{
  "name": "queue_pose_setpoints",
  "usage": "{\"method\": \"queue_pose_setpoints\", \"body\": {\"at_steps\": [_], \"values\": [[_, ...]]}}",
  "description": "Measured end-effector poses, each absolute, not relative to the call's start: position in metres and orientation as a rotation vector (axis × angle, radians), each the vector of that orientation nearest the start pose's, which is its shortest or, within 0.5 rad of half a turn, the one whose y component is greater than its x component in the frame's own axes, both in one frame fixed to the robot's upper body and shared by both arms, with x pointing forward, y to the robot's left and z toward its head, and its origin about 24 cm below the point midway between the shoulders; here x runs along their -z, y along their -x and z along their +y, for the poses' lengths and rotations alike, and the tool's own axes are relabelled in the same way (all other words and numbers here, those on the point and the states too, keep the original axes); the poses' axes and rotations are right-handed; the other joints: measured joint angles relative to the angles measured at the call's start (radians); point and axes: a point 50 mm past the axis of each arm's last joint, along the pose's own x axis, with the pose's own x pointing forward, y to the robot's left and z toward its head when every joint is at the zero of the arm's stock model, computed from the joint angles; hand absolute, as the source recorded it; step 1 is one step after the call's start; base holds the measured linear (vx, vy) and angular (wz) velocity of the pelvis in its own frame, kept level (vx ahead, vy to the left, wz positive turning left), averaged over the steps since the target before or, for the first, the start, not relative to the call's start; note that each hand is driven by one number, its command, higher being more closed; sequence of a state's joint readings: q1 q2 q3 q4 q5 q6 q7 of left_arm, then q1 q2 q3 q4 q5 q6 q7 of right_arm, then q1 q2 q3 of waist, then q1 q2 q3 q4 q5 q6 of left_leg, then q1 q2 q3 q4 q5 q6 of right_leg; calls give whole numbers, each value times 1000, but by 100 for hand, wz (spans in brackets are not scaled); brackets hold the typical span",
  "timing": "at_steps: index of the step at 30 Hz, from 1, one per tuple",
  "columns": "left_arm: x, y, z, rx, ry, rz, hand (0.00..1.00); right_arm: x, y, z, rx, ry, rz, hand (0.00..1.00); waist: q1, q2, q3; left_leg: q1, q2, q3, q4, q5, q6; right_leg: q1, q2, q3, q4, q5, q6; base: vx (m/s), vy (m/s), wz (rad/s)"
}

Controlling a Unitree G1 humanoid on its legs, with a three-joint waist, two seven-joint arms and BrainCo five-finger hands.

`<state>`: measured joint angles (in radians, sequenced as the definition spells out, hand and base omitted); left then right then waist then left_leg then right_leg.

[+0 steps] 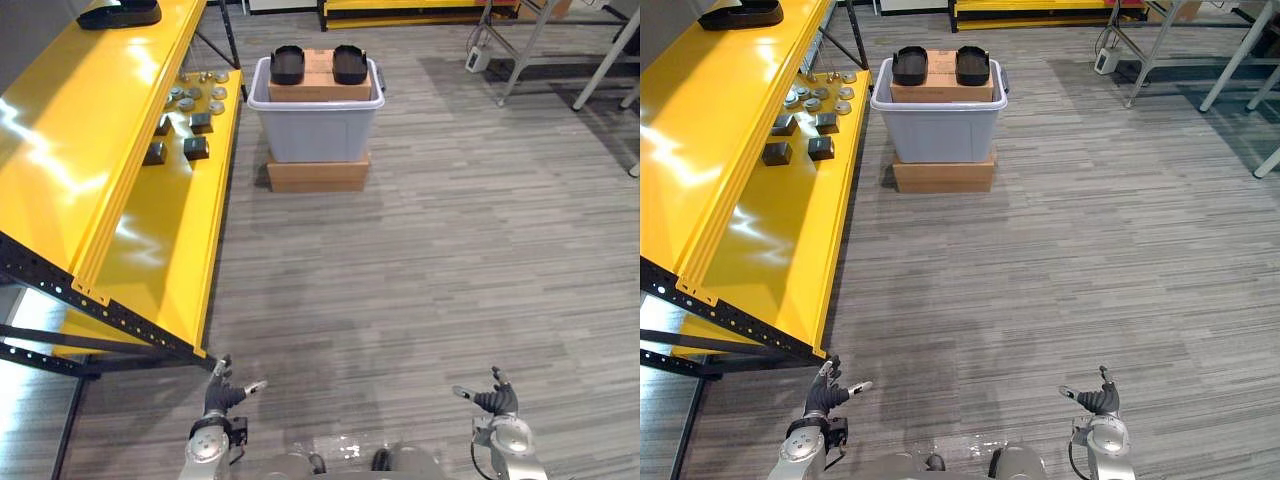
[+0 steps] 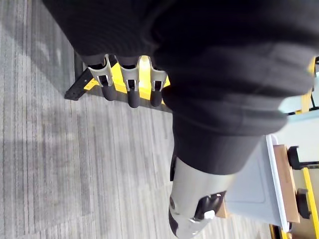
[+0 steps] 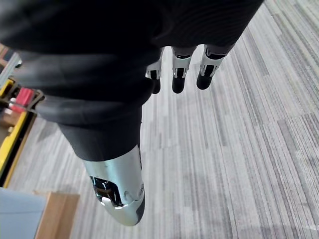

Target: Walk over and take plastic housings, then place them on the shelf

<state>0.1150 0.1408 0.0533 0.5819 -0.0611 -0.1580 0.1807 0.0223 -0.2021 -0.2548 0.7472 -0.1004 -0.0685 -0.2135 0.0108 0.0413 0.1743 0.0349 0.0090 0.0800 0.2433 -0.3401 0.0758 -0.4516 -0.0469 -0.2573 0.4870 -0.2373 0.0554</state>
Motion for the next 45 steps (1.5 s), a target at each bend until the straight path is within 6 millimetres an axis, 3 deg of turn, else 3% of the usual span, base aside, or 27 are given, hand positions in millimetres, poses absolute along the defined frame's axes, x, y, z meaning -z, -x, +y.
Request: {"method": "queue_pose_setpoints", "body": {"at_steps": [2,3,4,7,8,9,11,13,14,16,18,19,21,22,23,25,27,28,29,31,32,34,37,39,41,42,45], "values": [[84,-182,219,-310,-120,505,0,91,-173,-276,493,272,659,0,-4,-19,9,54,-4,-26,-56,7,-19,-30,15,7,-187,137,-9,434,-91,59],[86,-182,217,-312,-119,513,0,91,-172,-278,495,275,660,0,-29,-29,9,81,-4,-62,-72,-1,-44,-36,8,19,-204,263,-31,505,-156,79],[88,-182,215,-313,-114,522,0,90,-171,-279,499,276,659,0,-40,-25,4,86,12,-85,-65,-8,-69,-56,6,8,-134,268,-133,508,-174,67],[94,-178,213,-312,-109,559,0,88,-176,-276,498,260,639,0,-37,-18,1,81,30,-74,50,35,-144,-62,-11,-12,38,115,-172,601,-239,28],[98,-173,212,-312,-107,584,0,90,-173,-274,493,259,647,0,-38,-12,-1,30,44,-73,261,90,-219,6,-7,-21,45,56,-178,554,-216,27],[99,-172,212,-312,-107,588,0,90,-172,-274,492,260,651,0,-36,-12,-1,-4,48,-71,367,136,-234,39,-4,-21,39,37,-178,524,-204,22],[101,-170,212,-306,-106,600,0,92,-171,-273,484,262,655,0,-29,-10,0,-133,112,-21,694,134,-228,140,17,-20,-4,2,-182,437,-171,3],[105,-167,211,-294,-103,625,0,94,-169,-273,486,260,671,0,-18,-10,2,-251,169,39,886,92,-155,246,44,-14,-85,-2,-187,393,-113,-10],[107,-164,212,-296,-104,644,0,98,-165,-274,490,258,693,0,-9,-16,5,-310,165,56,886,68,-115,313,46,-7,-136,-4,-186,360,-51,-11],[109,-160,211,-291,-105,656,0,101,-158,-277,507,242,719,0,8,-30,15,-411,122,81,693,51,-99,422,44,10,-229,-13,-184,399,-17,-13],[112,-155,211,-291,-107,673,0,104,-155,-277,513,230,736,0,11,-25,17,-449,69,79,456,69,-123,481,38,14,-283,-21,-170,343,27,-7],[113,-152,208,-287,-103,683,0,106,-152,-280,517,237,751,0,14,-12,12,-455,35,65,196,134,-172,526,43,18,-335,-22,-154,413,39,-8],[116,-150,200,-283,-79,691,0,106,-147,-289,532,258,775,0,45,39,6,-483,28,59,-30,226,-201,583,80,43,-396,-30,-106,518,113,-34],[117,-149,196,-281,-68,698,0,108,-145,-289,537,257,786,0,62,55,5,-512,31,51,-47,275,-166,626,91,54,-407,-57,-72,535,168,-44],[118,-148,197,-282,-70,703,0,110,-144,-286,530,249,798,0,65,39,2,-511,22,44,-26,329,-140,642,78,64,-407,-75,-53,627,176,-34],[121,-145,197,-280,-70,723,0,115,-146,-275,513,223,807,0,58,-18,-31,-513,-34,67,19,434,3,636,3,97,-323,-113,9,728,151,-13],[119,-155,194,-271,-65,711,0,117,-143,-274,523,205,821,0,59,-51,-30,-521,-58,89,123,330,20,552,-47,140,-81,-113,62,705,146,7],[120,-155,194,-270,-69,720,0,121,-139,-272,523,199,848,0,55,-66,-31,-477,-76,91,155,265,27,483,-73,169,144,-51,175,681,142,6],[120,-154,195,-270,-71,722,0,122,-137,-271,522,198,851,0,48,-69,-32,-449,-84,88,160,238,32,443,-86,187,262,-30,214,808,141,10],[121,-153,197,-275,-76,728,0,122,-138,-268,514,194,847,0,30,-58,-29,-321,-89,80,140,173,38,315,-127,177,594,-39,179,690,109,-2],[121,-153,199,-276,-82,728,0,123,-138,-265,510,187,845,0,25,-54,-28,-235,-89,70,97,161,41,262,-151,139,662,-56,114,448,67,-5],[119,-156,200,-276,-85,714,0,122,-141,-263,501,188,837,0,6,-43,-23,-109,-79,48,5,160,40,174,-161,68,598,-89,39,465,34,10],[117,-162,198,-274,-76,704,0,122,-143,-264,500,191,832,0,0,-22,-10,-6,-45,40,-61,157,34,100,-117,27,323,-101,17,479,-75,8],[116,-166,199,-273,-79,696,0,123,-141,-263,495,192,838,0,-5,-16,-2,47,-15,20,-75,134,2,69,-66,16,-28,8,35,472,-171,31],[119,-161,202,-277,-89,718,0,126,-134,-263,501,188,862,0,-27,-34,-7,107,-2,-10,-91,93,-62,99,-37,55,-212,303,-28,523,-231,54],[121,-159,201,-276,-88,729,0,126,-132,-264,506,188,867,0,-27,-30,-8,112,10,-15,-84,86,-73,93,-25,59,-184,279,-81,560,-275,23],[127,-151,200,-276,-85,771,0,127,-131,-262,516,172,868,0,-27,-19,-12,24,56,-9,202,65,-144,98,-24,29,-40,137,-131,389,-220,21]]}}
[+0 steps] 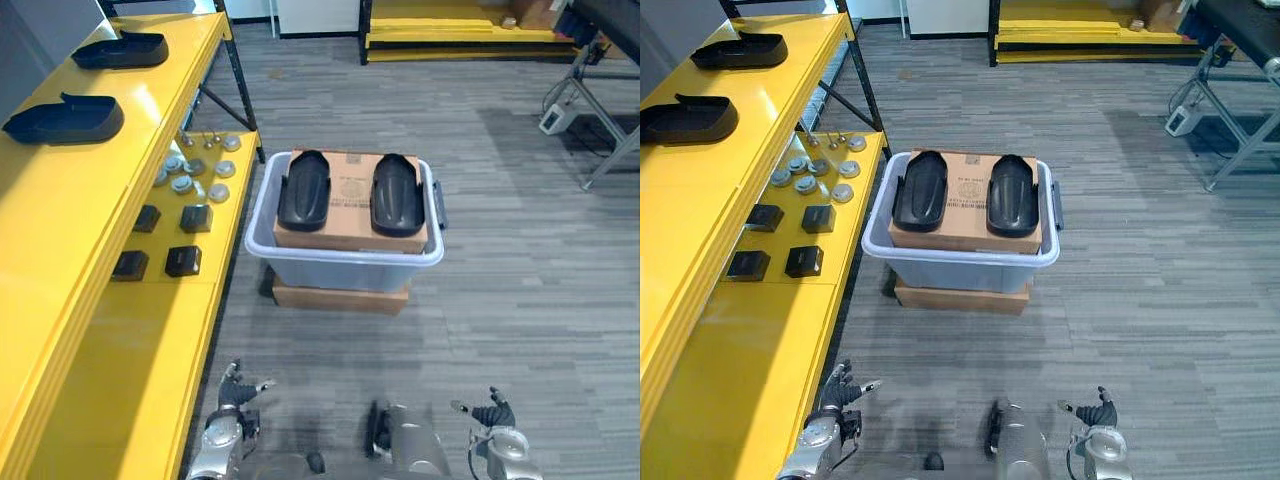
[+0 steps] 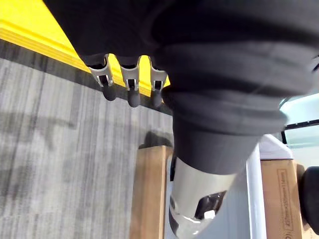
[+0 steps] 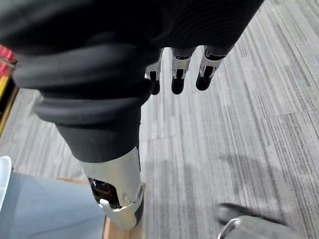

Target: Walk over and take plastic housings, then place them on the shelf

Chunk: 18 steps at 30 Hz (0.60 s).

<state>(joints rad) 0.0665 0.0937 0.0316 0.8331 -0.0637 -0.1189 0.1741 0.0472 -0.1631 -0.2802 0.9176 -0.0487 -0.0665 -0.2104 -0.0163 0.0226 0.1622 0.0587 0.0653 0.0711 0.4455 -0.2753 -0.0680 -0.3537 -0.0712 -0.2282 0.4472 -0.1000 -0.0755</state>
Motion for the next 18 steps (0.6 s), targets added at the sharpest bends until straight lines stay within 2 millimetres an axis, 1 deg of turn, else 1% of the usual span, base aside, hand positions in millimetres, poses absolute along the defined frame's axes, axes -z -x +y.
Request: {"method": "queue_pose_setpoints", "body": {"at_steps": [1,2,3,4,5,6,7,8,9,10,11,12,13,16,18], "values": [[127,-152,198,-273,-81,772,0,128,-127,-262,514,173,878,0,2,13,7,-93,47,4,234,14,-62,54,16,-19,-9,-27,-9,407,-216,36],[127,-151,198,-273,-80,774,0,129,-126,-262,514,173,883,0,5,17,9,-131,78,16,339,15,-64,84,30,-27,-24,-33,-13,386,-186,12],[128,-150,198,-274,-80,778,0,129,-126,-261,516,169,884,0,16,27,8,-187,121,45,469,7,-48,148,50,-35,-62,-36,-17,345,-137,-7],[130,-148,197,-273,-77,789,0,129,-125,-262,525,163,883,0,26,25,9,-209,130,57,477,-3,-31,189,53,-35,-92,-36,-17,330,-114,-8],[131,-148,193,-269,-69,794,0,129,-123,-266,548,153,882,0,30,14,13,-226,127,75,433,-11,-19,230,51,-32,-128,-35,-17,303,-70,0],[131,-148,191,-265,-62,794,0,128,-123,-268,563,147,878,0,32,20,11,-247,121,80,334,-15,-13,262,50,-29,-157,-34,-17,270,-25,-11],[131,-148,191,-259,-59,794,0,127,-125,-269,574,134,871,0,33,24,10,-259,103,66,195,-14,-15,276,49,-17,-169,-35,-15,256,0,-21],[131,-148,191,-257,-58,796,0,126,-127,-270,580,126,866,0,34,26,9,-258,92,59,115,-9,-22,281,47,-9,-173,-36,-14,223,35,-33],[132,-146,190,-249,-53,803,0,126,-126,-271,594,112,864,0,32,37,2,-250,71,39,-58,57,-44,281,48,3,-174,-40,1,212,58,-30],[133,-146,185,-245,-41,806,0,126,-123,-275,606,117,869,0,31,68,-3,-249,71,24,-163,214,-34,280,66,11,-168,-52,22,244,120,-30],[135,-144,184,-243,-39,818,0,127,-120,-275,613,114,880,0,30,83,-7,-243,70,22,-175,225,-1,279,66,23,-158,-66,41,188,131,-16],[135,-145,184,-242,-40,822,0,128,-117,-274,616,106,889,0,30,75,-10,-231,60,24,-189,230,1,278,53,28,-152,-71,50,185,159,-19],[135,-145,184,-243,-41,821,0,131,-112,-272,622,95,903,0,29,55,-12,-199,37,46,-246,238,11,273,30,48,-150,-79,63,108,88,-17],[136,-142,190,-251,-56,830,0,131,-109,-274,656,56,904,0,29,36,-16,-174,15,88,-309,242,17,259,12,88,-166,-78,86,109,124,-34],[136,-139,197,-260,-75,838,0,131,-106,-278,704,20,897,0,29,30,-16,-149,6,111,-334,241,19,265,7,110,-191,-72,95,101,90,-36]]}}
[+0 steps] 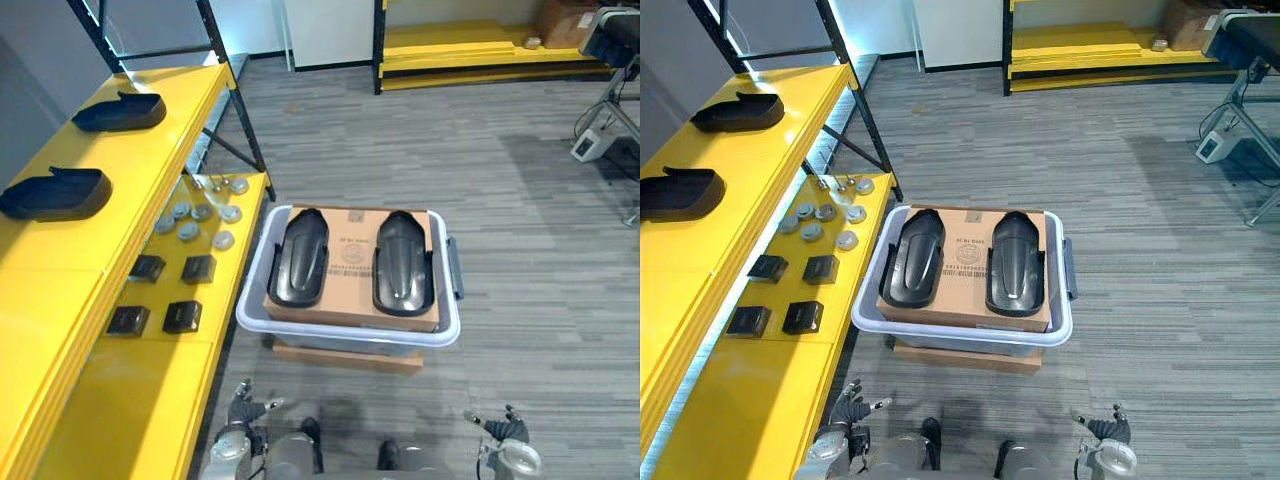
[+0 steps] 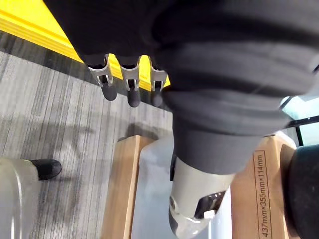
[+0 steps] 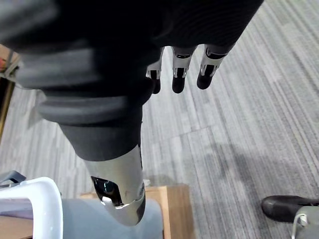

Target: Walk over and take plastic housings, then place them on the shelf

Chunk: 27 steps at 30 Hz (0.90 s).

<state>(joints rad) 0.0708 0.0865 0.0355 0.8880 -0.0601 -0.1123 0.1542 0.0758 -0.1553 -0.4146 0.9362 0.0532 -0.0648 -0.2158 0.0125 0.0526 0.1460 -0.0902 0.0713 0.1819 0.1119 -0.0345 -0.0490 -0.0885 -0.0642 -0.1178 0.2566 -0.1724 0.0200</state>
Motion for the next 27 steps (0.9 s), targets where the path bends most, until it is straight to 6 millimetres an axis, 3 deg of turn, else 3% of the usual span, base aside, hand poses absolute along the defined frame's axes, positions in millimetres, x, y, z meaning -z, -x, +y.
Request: {"method": "queue_pose_setpoints", "body": {"at_steps": [5,8,10,11,13,16,21,27], "values": [[133,-140,212,-280,-116,830,0,113,-102,-305,870,-58,779,0,-3,-3,-3,36,-10,33,-44,-10,14,34,-1,25,-67,17,15,126,40,-17],[130,-140,212,-269,-133,806,0,70,-126,-328,914,4,540,0,-12,-7,-6,48,-17,43,-55,-13,19,53,-2,53,-107,32,26,148,24,-28],[130,-136,212,-264,-144,807,0,26,-145,-339,910,81,332,0,-28,-11,-22,74,-21,46,-73,-18,25,72,-2,67,-124,36,32,133,30,-18],[130,-135,212,-262,-150,807,0,15,-149,-340,904,103,283,0,-28,-13,-28,74,-21,47,-74,-18,25,72,-3,68,-126,38,34,110,28,-13],[129,-134,211,-252,-163,797,0,-26,-165,-341,864,191,106,0,-27,-21,-34,88,-21,46,-78,-18,25,85,-5,67,-129,43,38,88,22,-1],[131,-123,210,-239,-159,816,0,-57,-187,-327,746,293,-37,0,-20,-34,-57,87,-19,41,-78,-18,25,90,-4,66,-141,54,40,69,16,1],[134,-118,200,-218,-135,830,0,-68,-225,-297,512,389,-93,0,5,-24,-65,62,-24,4,-81,-17,25,92,-7,29,-163,67,40,12,20,19],[136,-111,200,-221,-134,843,0,-35,-252,-274,382,403,41,0,38,-23,-65,36,-35,-71,-98,11,31,101,-11,-29,-175,70,34,-38,4,43]]}}
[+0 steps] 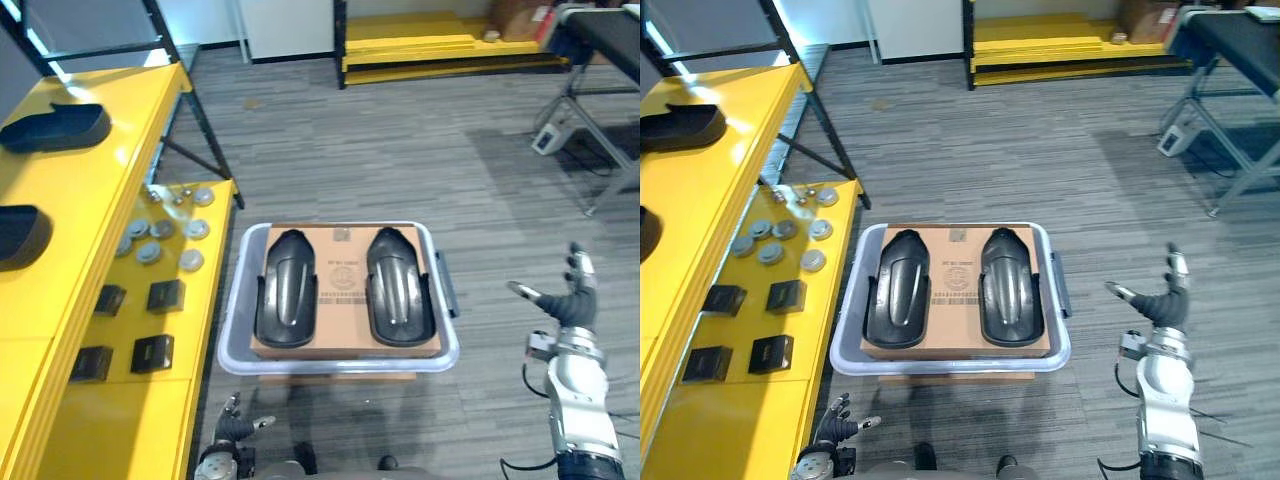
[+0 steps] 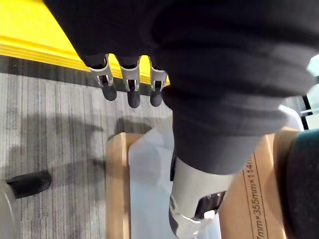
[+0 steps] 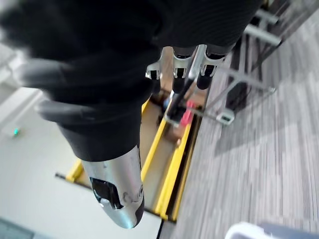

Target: Walk over and take plastic housings, then place them on the shelf

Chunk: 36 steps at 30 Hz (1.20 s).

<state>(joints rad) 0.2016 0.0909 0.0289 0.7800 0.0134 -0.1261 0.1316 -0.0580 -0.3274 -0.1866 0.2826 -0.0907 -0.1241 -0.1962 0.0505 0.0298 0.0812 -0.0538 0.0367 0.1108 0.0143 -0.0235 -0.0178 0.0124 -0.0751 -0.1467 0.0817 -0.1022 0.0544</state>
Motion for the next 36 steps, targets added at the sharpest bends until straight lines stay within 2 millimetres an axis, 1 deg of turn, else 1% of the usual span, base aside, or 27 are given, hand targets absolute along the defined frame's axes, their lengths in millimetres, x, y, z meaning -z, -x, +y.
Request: {"method": "queue_pose_setpoints", "body": {"at_steps": [1,2,3,4,6,7,8,10,11,13,15,16,17,19,20,21,22,23,24,25,29,31,34,36], "values": [[137,-109,200,-222,-134,850,0,-27,-254,-271,373,397,77,0,2,1,1,-2,-4,-11,-15,16,2,-1,-2,-16,0,1,-1,-44,1,28],[137,-108,200,-222,-134,853,0,-22,-254,-270,370,397,99,0,4,1,1,-2,-4,-18,-19,19,2,-1,-2,-21,0,1,-1,-59,-3,26],[138,-105,200,-223,-134,859,0,-11,-253,-269,365,404,157,0,17,1,1,-2,-4,-25,-25,25,1,-1,-1,-25,0,1,-1,-69,-5,19],[138,-104,199,-221,-135,862,0,-1,-251,-269,363,412,207,0,23,1,1,-2,-7,-30,-36,41,1,-2,-2,-34,0,3,-4,-77,-6,21],[138,-104,197,-209,-139,863,0,10,-251,-267,376,405,262,0,22,3,2,-5,-12,-43,-57,64,0,-6,-4,-45,0,3,-4,-125,-6,22],[139,-104,195,-201,-139,864,0,14,-254,-265,384,407,289,0,22,3,3,-8,-15,-52,-72,80,1,-15,-6,-45,0,3,-4,-144,-2,12],[138,-105,194,-200,-137,861,0,14,-256,-265,390,418,294,0,22,6,5,-12,-15,-55,-76,84,0,-20,-6,-46,0,3,-4,-149,4,9],[138,-107,190,-198,-130,854,0,8,-266,-267,451,462,289,0,20,30,25,-41,-15,-70,-87,109,2,-53,-5,-57,9,18,-8,-181,19,12],[138,-108,190,-197,-131,851,0,5,-268,-269,472,462,280,0,20,36,32,-51,-14,-75,-88,115,-6,-64,-5,-60,12,22,-8,-198,31,16],[137,-111,190,-214,-139,842,0,-2,-273,-275,583,443,265,0,21,55,57,-89,-13,-84,-98,137,-6,-110,-5,-74,37,28,-8,-189,33,19],[137,-111,190,-230,-146,839,0,-3,-274,-277,641,434,269,0,29,61,74,-103,-12,-88,-107,147,-13,-130,-4,-78,45,30,-8,-158,27,9],[136,-111,191,-242,-150,839,0,-2,-274,-277,686,424,285,0,42,62,79,-126,-12,-88,-107,151,-20,-159,-5,-78,57,30,-6,-142,20,7],[136,-111,191,-245,-150,838,0,-1,-273,-277,701,421,288,0,46,63,81,-134,-12,-88,-107,152,-20,-166,-5,-80,59,30,-5,-104,17,7],[136,-112,191,-250,-150,835,0,1,-273,-278,737,410,308,0,47,67,91,-158,-14,-84,-107,152,-20,-188,-12,-88,63,30,-4,-55,21,12],[136,-113,191,-252,-149,831,0,1,-276,-279,751,401,314,0,46,69,105,-164,-16,-83,-107,152,-21,-197,-14,-88,68,29,-4,-25,21,6],[136,-113,191,-255,-145,831,0,0,-277,-280,758,397,314,0,46,69,107,-172,-17,-83,-107,152,-21,-206,-14,-87,71,29,-4,5,11,-5],[135,-114,191,-259,-139,825,0,-3,-282,-281,759,398,313,0,47,69,107,-191,-18,-82,-107,157,-27,-228,-14,-83,74,30,-4,31,-4,-6],[135,-115,191,-257,-139,822,0,-3,-285,-282,758,400,319,0,47,71,109,-196,-18,-82,-107,164,-24,-231,-14,-83,75,31,-2,56,-6,-5],[134,-118,190,-250,-142,814,0,-4,-288,-283,756,393,329,0,48,74,117,-197,-19,-82,-107,172,-14,-231,-14,-83,75,34,2,94,-10,2],[133,-122,190,-244,-138,802,0,-5,-292,-284,755,377,336,100,49,73,130,-197,-20,-81,-107,172,-13,-231,-15,-84,75,35,1,77,-8,3],[132,-126,190,-242,-135,790,0,-13,-306,-281,731,337,329,100,49,73,144,-215,-22,-79,-107,180,-2,-251,-15,-80,75,34,0,127,-32,-4],[130,-127,190,-253,-120,777,0,-28,-316,-286,739,325,283,100,49,73,161,-215,-22,-75,-106,181,-1,-255,-14,-70,75,34,-1,114,-38,-12],[130,-128,190,-267,-105,769,0,-38,-322,-294,752,335,268,100,49,74,163,-215,-21,-69,-106,181,-2,-257,-13,-65,74,33,-2,69,-26,-7],[129,-129,189,-267,-102,765,0,-41,-324,-295,754,328,261,100,50,72,165,-213,-20,-55,-106,180,-2,-259,-12,-56,75,32,-3,34,-12,-11]]}}
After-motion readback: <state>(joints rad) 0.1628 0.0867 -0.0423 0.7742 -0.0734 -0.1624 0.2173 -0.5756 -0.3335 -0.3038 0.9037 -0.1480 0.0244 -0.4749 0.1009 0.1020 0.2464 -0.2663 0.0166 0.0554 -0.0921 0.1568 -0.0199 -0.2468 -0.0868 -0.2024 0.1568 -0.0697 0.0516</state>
